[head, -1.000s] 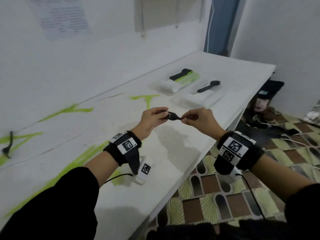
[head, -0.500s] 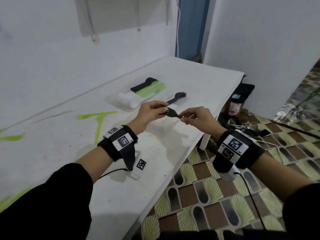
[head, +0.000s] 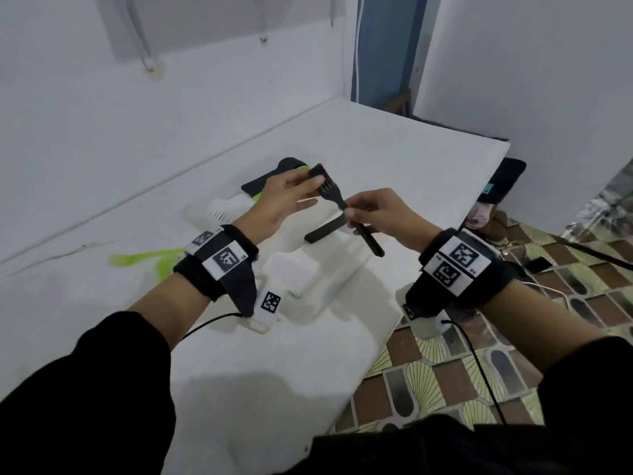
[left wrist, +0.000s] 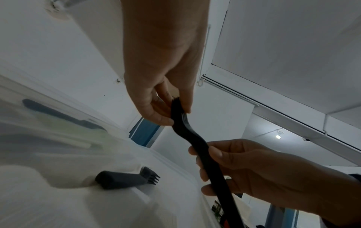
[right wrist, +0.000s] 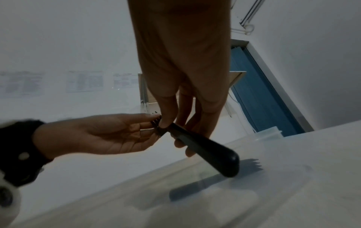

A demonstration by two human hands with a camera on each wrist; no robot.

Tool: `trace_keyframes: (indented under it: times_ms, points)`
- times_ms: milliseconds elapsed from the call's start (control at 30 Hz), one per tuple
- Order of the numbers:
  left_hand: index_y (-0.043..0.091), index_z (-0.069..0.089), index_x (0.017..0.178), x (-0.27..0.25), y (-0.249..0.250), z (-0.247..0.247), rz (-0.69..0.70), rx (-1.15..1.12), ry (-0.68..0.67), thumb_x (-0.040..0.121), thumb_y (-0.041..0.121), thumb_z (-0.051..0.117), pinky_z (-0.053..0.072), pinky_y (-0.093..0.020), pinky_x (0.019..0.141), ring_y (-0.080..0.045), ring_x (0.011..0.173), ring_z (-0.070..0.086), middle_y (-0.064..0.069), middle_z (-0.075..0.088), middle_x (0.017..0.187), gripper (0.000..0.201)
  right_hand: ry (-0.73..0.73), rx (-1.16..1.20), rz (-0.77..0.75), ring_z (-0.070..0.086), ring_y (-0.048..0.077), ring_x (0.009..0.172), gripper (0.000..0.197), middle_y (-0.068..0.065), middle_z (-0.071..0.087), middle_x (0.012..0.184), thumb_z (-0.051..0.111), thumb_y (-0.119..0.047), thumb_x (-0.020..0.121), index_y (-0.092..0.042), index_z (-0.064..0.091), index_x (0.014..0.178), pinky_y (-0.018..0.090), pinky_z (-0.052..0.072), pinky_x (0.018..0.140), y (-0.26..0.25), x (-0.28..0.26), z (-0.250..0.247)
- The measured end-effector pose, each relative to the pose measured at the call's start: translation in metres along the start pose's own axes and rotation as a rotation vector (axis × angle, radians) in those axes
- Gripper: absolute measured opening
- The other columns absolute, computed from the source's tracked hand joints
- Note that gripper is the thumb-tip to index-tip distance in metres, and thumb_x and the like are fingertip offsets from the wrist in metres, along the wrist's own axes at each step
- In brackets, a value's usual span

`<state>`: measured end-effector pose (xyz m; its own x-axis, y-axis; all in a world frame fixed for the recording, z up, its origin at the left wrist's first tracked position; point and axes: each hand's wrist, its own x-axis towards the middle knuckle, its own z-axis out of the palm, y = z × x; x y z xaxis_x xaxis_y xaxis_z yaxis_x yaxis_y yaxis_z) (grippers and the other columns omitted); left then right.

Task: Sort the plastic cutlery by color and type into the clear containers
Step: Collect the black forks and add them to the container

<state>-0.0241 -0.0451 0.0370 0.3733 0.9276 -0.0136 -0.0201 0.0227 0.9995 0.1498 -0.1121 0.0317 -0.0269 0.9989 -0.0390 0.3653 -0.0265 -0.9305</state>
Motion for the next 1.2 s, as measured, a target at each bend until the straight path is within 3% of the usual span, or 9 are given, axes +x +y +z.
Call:
trace_keyframes:
  times_ms: [133,233,333,500,667,833,900,1067,1200]
  points:
    - [0.012,0.059,0.11,0.014,-0.003,-0.011,-0.088,-0.001,-0.017,0.09,0.017,0.06,0.055,-0.018,0.077,-0.011,0.091,0.065,0.001,0.063,0.101,0.021,0.025,0.122,-0.018,0.061,0.014,0.073,0.018,0.004,0.058,0.078,0.059,-0.009,0.09,-0.001,0.06,0.106,0.031,0.053,0.078,-0.009,0.027,-0.009]
    - [0.007,0.057,0.115,0.015,-0.004,-0.014,-0.177,0.08,-0.082,0.092,0.015,0.056,0.054,-0.02,0.081,-0.012,0.091,0.065,-0.003,0.064,0.101,0.024,0.028,0.132,-0.04,0.059,0.01,0.078,0.007,0.006,0.059,0.088,0.063,-0.011,0.087,-0.015,0.061,0.092,0.023,0.052,0.072,-0.017,0.045,-0.014]
    - [0.008,0.059,0.116,0.011,-0.002,-0.01,-0.19,0.234,-0.137,0.088,0.014,0.062,0.052,-0.021,0.084,-0.012,0.094,0.064,-0.005,0.066,0.105,0.029,-0.031,0.204,-0.066,0.062,0.01,0.077,0.01,0.008,0.061,0.089,0.065,-0.009,0.086,-0.014,0.059,0.091,0.027,0.056,0.077,-0.024,0.064,-0.015]
    - [0.005,0.065,0.107,0.008,0.0,0.001,-0.085,0.368,0.043,0.08,0.009,0.071,0.053,-0.02,0.077,-0.011,0.089,0.065,-0.01,0.07,0.102,0.028,-0.193,0.353,-0.137,0.066,0.016,0.078,0.026,0.003,0.06,0.077,0.069,-0.002,0.08,-0.008,0.049,0.096,0.024,0.056,0.069,-0.034,0.088,-0.014]
    - [0.005,0.067,0.104,0.003,0.004,0.0,-0.118,0.513,0.21,0.079,0.006,0.071,0.051,-0.012,0.064,-0.002,0.063,0.066,-0.02,0.07,0.09,0.025,-0.264,0.338,-0.208,0.066,0.013,0.079,0.048,0.005,0.061,0.09,0.071,-0.005,0.08,-0.01,0.044,0.12,0.026,0.057,0.064,-0.031,0.108,-0.029]
    - [0.012,0.065,0.104,-0.01,0.0,0.012,-0.243,0.686,0.199,0.077,0.007,0.073,0.052,-0.02,0.066,-0.005,0.061,0.064,-0.013,0.071,0.082,0.028,-0.415,0.022,-0.368,0.063,0.002,0.07,0.014,-0.002,0.063,0.081,0.07,-0.007,0.081,-0.012,0.066,0.093,0.018,0.054,0.067,-0.009,0.134,-0.062]
    - [0.014,0.063,0.097,-0.015,0.0,0.019,-0.234,0.721,0.274,0.077,0.008,0.074,0.05,-0.019,0.065,-0.012,0.064,0.062,-0.015,0.071,0.08,0.024,-0.487,-0.201,-0.419,0.059,0.002,0.065,0.019,-0.007,0.059,0.073,0.075,-0.009,0.076,-0.009,0.07,0.094,0.012,0.047,0.069,0.006,0.141,-0.069]
    - [0.01,0.066,0.09,-0.024,-0.005,0.046,-0.277,0.787,0.296,0.08,0.009,0.071,0.041,-0.013,0.055,-0.005,0.057,0.056,-0.004,0.067,0.065,0.012,-0.603,-0.485,-0.537,0.059,0.011,0.068,0.026,-0.005,0.061,0.072,0.08,-0.01,0.07,-0.009,0.072,0.094,0.027,0.049,0.079,0.035,0.142,-0.073]
    - [0.01,0.07,0.096,-0.024,-0.02,0.067,-0.269,0.859,0.365,0.082,0.009,0.069,0.043,-0.012,0.06,0.001,0.063,0.056,-0.006,0.064,0.077,0.014,-0.657,-0.61,-0.617,0.061,0.02,0.071,0.012,-0.002,0.064,0.072,0.076,-0.01,0.072,-0.013,0.072,0.082,0.036,0.05,0.072,0.047,0.143,-0.078]
